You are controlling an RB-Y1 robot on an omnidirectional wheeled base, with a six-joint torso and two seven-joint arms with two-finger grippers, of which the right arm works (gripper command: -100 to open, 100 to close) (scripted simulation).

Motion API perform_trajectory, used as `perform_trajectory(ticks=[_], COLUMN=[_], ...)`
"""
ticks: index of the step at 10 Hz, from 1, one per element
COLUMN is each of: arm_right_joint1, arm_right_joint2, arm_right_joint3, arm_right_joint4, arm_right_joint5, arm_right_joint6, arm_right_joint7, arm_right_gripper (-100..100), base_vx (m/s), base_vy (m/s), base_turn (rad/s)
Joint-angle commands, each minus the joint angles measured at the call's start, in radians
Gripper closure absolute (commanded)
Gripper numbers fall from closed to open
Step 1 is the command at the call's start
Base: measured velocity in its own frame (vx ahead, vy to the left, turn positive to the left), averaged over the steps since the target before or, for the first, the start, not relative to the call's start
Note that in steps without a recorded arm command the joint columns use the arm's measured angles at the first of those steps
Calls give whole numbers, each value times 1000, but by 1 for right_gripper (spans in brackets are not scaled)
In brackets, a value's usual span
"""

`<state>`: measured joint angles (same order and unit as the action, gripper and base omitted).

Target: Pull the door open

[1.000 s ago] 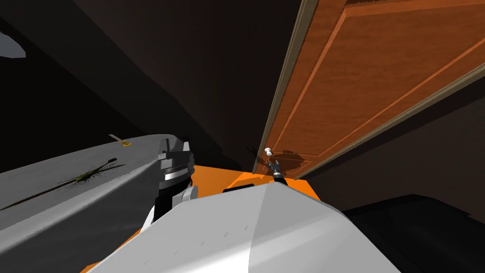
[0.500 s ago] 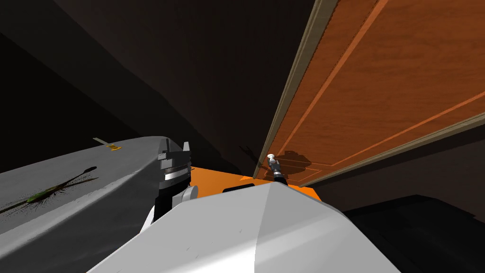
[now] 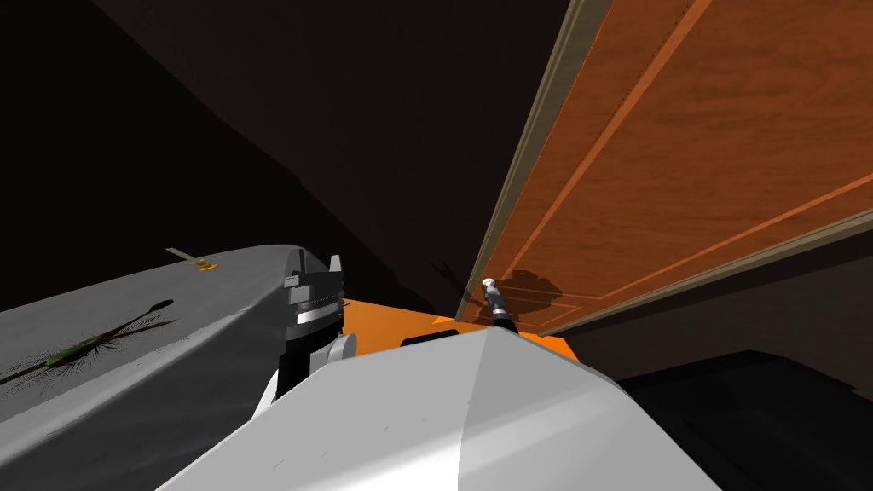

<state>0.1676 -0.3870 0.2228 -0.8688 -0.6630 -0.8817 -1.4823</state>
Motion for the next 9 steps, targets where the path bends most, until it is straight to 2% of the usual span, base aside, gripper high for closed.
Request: perform_trajectory(ticks=[1, 2, 3, 5, 9], arm_right_joint1=[0, 0, 7, 14, 39], arm_right_joint2=[0, 0, -8, -20, -59], arm_right_joint3=[-1, -1, 11, 25, 71], arm_right_joint4=[-2, -2, -2, -5, -15], arm_right_joint5=[0, 0, 5, 12, 35], arm_right_joint6=[-3, -3, -6, -15, -45], arm_right_joint7=[-1, -1, -12, -28, -83], arm_right_gripper=[100, 100, 100, 100, 100], base_vx=[-8, 0, -97, -175, -200], base_vy=[2, 0, -9, -27, -18], base_turn=[-2, 0, 69, 94, 99])
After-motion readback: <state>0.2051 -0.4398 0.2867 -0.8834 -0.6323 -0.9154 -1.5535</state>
